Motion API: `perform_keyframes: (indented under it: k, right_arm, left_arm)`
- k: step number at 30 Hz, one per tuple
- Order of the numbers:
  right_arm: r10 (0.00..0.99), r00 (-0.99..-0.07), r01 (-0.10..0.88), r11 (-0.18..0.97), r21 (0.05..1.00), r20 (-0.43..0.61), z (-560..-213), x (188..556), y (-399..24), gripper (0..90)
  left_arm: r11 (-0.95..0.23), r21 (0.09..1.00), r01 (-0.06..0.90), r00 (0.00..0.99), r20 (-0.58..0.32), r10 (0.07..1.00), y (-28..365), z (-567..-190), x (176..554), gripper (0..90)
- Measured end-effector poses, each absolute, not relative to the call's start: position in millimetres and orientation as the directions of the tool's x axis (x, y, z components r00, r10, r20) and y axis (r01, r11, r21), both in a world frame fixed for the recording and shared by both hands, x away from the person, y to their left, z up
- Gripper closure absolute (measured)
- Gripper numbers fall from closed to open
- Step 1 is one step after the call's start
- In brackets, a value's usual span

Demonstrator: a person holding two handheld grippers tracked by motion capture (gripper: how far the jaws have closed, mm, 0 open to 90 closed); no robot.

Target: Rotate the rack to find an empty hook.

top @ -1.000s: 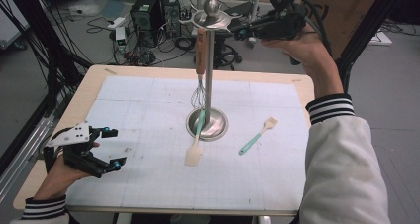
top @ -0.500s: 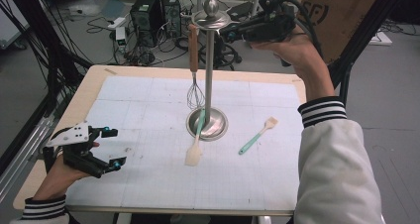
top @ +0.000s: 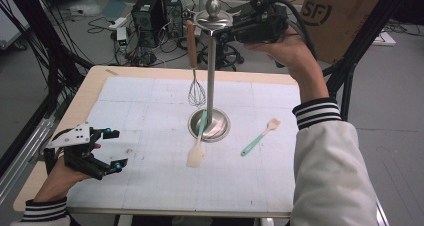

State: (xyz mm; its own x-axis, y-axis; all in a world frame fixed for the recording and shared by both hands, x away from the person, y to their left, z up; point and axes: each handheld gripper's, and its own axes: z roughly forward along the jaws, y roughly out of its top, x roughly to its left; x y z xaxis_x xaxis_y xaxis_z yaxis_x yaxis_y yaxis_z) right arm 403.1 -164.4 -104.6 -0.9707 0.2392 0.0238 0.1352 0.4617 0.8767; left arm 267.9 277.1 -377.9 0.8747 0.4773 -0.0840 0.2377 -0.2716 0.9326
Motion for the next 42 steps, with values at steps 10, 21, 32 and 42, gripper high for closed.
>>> perform_keyframes:
  k: [10, 21, 32, 42]
  right_arm:
    - [0.256, -0.966, 0.14, 0.462, 0.876, 0.019, -106.3, 396.2, -178.6, 84.0]
    - [0.299, -0.954, 0.165, 0.455, 0.875, 0.025, -115.5, 384.8, -200.0, 76.7]
    - [0.351, -0.936, 0.199, 0.486, 0.851, 0.018, -135.8, 371.6, -219.5, 61.6]
    - [0.395, -0.918, 0.239, 0.494, 0.836, 0.029, -156.2, 362.2, -230.1, 39.8]
  left_arm:
    - [-0.279, 0.93, 0.238, 0.875, -0.081, 0.477, 275.9, -378.4, 268.5, 1.7]
    - [-0.287, 0.926, 0.246, 0.874, -0.084, 0.478, 272.9, -381.5, 269.1, 1.7]
    - [-0.286, 0.924, 0.254, 0.871, -0.09, 0.482, 274.3, -383.3, 270.0, 1.7]
    - [-0.289, 0.923, 0.254, 0.87, -0.088, 0.485, 274.2, -383.6, 270.1, 1.7]
